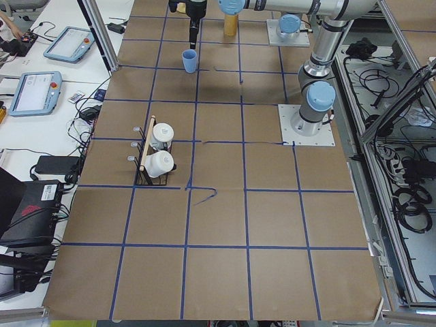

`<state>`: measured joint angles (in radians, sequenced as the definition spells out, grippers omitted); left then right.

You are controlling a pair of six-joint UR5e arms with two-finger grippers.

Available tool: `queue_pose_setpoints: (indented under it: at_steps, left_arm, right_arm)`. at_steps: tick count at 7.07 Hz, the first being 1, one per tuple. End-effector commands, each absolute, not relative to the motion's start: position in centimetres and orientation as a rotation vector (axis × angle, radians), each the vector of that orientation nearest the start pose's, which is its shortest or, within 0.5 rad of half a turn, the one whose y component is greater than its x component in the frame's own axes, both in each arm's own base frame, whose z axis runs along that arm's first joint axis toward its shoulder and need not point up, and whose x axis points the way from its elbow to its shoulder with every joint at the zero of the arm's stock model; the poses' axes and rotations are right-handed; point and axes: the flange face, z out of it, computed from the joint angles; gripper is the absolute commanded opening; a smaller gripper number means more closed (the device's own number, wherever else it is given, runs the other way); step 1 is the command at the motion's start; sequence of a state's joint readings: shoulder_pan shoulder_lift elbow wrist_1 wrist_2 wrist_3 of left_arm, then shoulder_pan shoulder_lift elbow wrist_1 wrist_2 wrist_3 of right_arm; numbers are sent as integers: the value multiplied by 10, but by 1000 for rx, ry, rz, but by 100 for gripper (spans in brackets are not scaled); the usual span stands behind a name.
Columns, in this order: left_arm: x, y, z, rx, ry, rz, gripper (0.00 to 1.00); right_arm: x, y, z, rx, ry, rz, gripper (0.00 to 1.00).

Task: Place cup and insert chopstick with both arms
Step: 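Raise the left gripper back to its start while the right gripper lifts the pink chopstick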

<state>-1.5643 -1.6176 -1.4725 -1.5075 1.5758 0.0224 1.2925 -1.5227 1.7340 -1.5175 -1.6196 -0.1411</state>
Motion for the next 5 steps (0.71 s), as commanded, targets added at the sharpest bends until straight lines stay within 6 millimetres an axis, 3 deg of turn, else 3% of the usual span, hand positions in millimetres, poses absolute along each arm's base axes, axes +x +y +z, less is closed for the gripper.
queue_pose_setpoints:
  at_steps: [1,4,5]
  left_arm:
    - [-114,-518,523,-22,3135,-147,100]
    - [-113,-518,523,-24,3137,-144,100]
    - [-113,-518,523,-24,3138,-145,100]
  right_arm:
    - [-8,-498,431,203,3098,408,0]
    - [0,-507,494,198,3073,272,0]
    - [12,-515,513,181,3025,182,0]
